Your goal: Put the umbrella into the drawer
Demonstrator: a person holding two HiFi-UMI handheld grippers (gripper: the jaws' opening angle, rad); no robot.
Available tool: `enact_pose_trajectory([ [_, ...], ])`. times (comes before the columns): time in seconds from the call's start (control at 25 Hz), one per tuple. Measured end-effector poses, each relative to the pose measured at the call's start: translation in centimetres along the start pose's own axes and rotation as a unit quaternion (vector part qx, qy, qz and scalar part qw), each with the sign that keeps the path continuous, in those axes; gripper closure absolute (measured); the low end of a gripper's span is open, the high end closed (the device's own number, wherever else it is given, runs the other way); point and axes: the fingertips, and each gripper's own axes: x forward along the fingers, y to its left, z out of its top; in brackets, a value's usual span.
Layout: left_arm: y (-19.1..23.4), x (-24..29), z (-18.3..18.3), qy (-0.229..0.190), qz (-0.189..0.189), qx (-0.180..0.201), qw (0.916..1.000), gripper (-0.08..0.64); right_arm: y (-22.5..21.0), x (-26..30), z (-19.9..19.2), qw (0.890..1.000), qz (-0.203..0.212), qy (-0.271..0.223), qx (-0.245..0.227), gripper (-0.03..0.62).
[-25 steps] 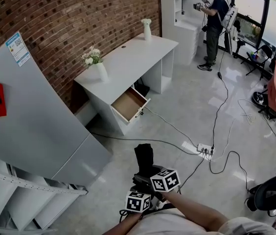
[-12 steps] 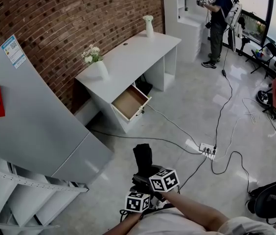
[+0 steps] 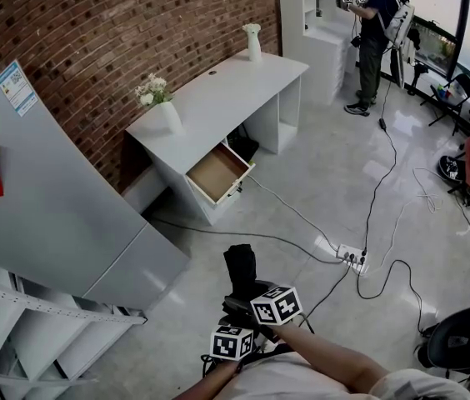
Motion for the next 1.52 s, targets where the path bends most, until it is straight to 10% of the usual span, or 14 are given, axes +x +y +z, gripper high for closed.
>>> enact_pose_trajectory([
  [0.88, 1.0, 2.8, 4.5, 0.001, -0.022, 0.026, 0.9994, 0.328, -3.7, 0.6, 4.0, 0.999, -0.033, -0.016, -0.007, 0.262],
  [1.52, 10.5, 7.2, 13.4, 0.018, -0.052, -0.001, 0.9985, 0.33, -9.6, 10.3, 12.4, 0.998, -0.054, 0.023, -0.003, 0.262],
])
